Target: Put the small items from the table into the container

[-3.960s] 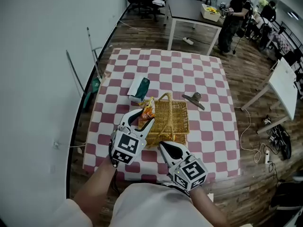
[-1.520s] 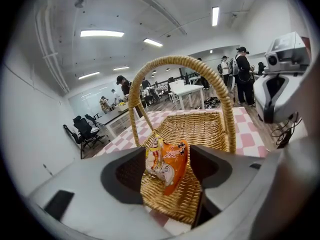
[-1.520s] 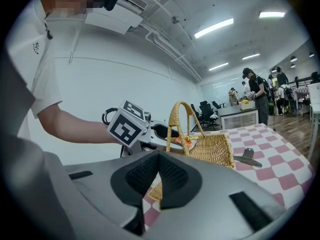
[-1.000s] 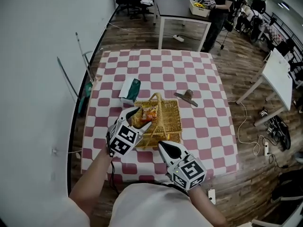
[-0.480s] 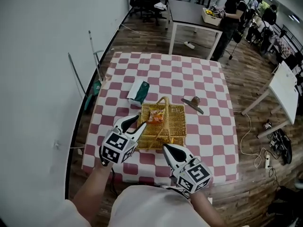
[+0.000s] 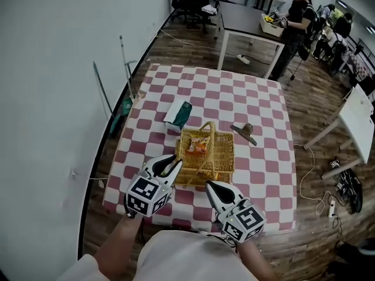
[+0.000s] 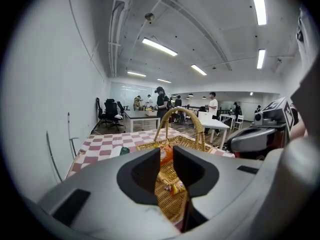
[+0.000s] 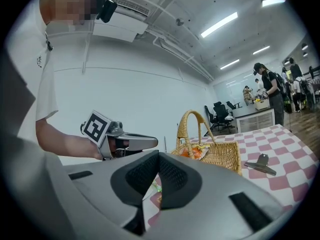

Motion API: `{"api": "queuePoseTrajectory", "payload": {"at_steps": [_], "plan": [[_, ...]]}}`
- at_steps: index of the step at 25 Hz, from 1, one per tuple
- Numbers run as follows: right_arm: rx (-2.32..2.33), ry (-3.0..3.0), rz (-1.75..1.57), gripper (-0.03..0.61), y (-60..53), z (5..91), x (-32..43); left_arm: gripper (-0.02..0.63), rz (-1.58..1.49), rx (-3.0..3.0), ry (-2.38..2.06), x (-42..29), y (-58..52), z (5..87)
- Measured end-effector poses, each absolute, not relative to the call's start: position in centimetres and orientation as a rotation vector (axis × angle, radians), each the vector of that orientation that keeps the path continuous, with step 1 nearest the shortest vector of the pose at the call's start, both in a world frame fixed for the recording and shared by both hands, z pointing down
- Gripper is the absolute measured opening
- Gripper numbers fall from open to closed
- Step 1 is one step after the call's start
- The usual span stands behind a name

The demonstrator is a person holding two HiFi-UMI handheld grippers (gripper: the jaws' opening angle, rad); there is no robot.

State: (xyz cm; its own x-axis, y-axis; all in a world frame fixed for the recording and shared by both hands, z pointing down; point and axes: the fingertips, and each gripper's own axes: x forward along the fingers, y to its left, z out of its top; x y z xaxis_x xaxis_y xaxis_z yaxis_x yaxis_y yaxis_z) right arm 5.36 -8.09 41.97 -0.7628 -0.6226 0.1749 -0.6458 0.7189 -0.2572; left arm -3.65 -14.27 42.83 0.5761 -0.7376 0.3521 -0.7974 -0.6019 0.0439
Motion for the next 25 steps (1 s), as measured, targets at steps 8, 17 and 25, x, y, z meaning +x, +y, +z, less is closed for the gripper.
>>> {"api": "queuePoseTrajectory", "payload": {"at_steps": [8, 17, 25], "plan": [[1.064, -2.845, 0.469, 0.008, -8.2, 41.6, 6.8, 0.046, 0.369, 2.584, -1.29, -2.9, -12.1, 42.6], [1.066, -2.846, 0.457, 0.008, -7.6, 40.7, 8.1, 0.029, 0.277, 2.626, -1.281, -0.9, -10.6, 40.6], [1.069, -2.837, 0.452, 0.008, -7.1, 40.7, 9.0, -0.005, 0.242, 2.619, -1.268, -0.5, -9.0, 40.8]]}}
